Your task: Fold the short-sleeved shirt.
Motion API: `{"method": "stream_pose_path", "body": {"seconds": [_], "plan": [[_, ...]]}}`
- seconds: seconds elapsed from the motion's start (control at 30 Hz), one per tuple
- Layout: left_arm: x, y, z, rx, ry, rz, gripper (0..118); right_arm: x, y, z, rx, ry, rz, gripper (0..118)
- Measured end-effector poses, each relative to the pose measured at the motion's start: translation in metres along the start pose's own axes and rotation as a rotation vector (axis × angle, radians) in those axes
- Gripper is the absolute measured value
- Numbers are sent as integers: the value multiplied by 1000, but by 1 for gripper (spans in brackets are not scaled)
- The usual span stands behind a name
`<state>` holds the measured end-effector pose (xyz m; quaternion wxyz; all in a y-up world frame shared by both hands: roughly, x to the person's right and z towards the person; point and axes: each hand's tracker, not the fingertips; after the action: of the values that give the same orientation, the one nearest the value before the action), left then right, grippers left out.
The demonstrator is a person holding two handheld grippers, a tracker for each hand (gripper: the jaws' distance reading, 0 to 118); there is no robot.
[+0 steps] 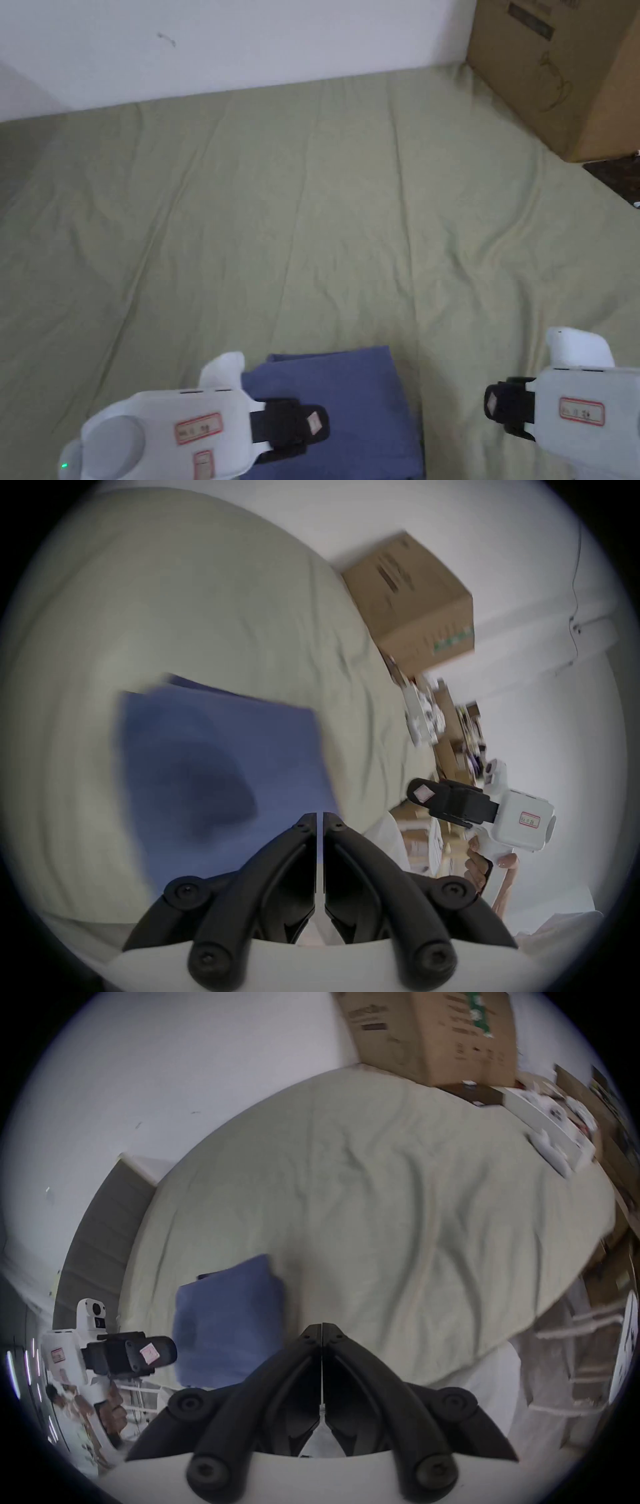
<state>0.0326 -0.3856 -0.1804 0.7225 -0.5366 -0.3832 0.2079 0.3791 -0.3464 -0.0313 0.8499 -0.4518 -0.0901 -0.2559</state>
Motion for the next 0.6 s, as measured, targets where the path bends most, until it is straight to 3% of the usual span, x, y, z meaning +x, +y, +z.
{"method": "stream_pose_path", "body": {"seconds": [0.13, 0.23, 0.33, 0.47, 0.53, 0.6], "plan": [[-59, -4, 45, 81, 86, 151, 3, -42, 15, -18, -13, 95, 90, 0], [-87, -13, 57, 108, 82, 215, 3, -74, 21, -37, -42, 104, 179, 0], [-101, -23, 58, 105, 71, 225, 3, -97, 20, -64, -96, 106, 250, 0], [-108, -25, 49, 87, 48, 223, 4, -104, 9, -103, -169, 19, 314, 0], [-110, -22, 43, 87, 26, 219, 15, -97, 2, -126, -226, -11, 310, 0], [-112, -18, 35, 79, 16, 217, 47, -87, -1, -140, -246, 2, 288, 0]]}}
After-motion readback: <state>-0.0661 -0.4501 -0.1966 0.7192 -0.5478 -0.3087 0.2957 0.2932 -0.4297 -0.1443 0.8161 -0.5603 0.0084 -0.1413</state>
